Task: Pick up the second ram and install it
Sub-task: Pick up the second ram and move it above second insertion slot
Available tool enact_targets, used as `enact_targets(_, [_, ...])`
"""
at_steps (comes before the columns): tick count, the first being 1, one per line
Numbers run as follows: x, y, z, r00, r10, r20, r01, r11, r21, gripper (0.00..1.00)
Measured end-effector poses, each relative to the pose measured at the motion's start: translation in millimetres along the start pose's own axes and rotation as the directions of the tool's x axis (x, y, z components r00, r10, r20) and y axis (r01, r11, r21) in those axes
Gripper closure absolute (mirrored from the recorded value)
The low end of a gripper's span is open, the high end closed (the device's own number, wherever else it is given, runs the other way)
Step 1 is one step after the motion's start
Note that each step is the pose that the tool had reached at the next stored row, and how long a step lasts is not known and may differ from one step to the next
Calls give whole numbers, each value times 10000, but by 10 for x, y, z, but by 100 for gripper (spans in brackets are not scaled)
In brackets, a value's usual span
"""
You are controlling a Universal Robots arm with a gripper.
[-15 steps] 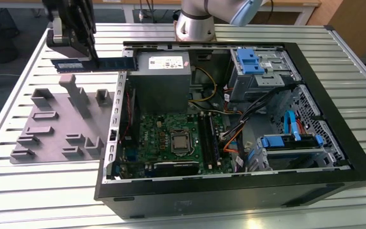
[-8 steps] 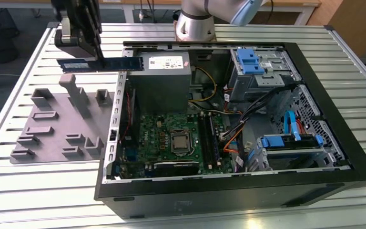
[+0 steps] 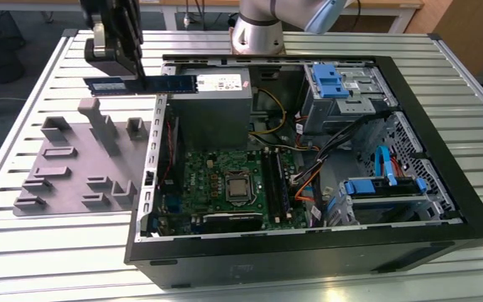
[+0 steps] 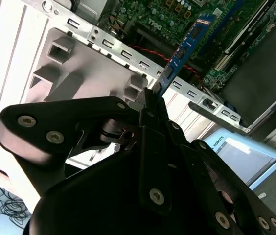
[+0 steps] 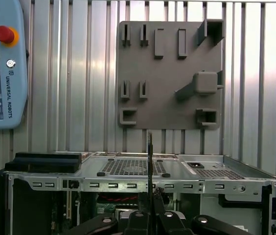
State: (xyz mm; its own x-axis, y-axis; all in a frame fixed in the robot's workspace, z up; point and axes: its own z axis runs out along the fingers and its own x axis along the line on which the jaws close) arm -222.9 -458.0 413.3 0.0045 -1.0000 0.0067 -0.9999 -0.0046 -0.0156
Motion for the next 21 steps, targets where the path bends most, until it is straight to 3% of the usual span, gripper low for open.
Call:
enact_targets(13, [1,-162,3,10000,0,0,0,10000,0,86])
enact_targets(21, [1,-168,3,10000,0,0,0,10000,0,86])
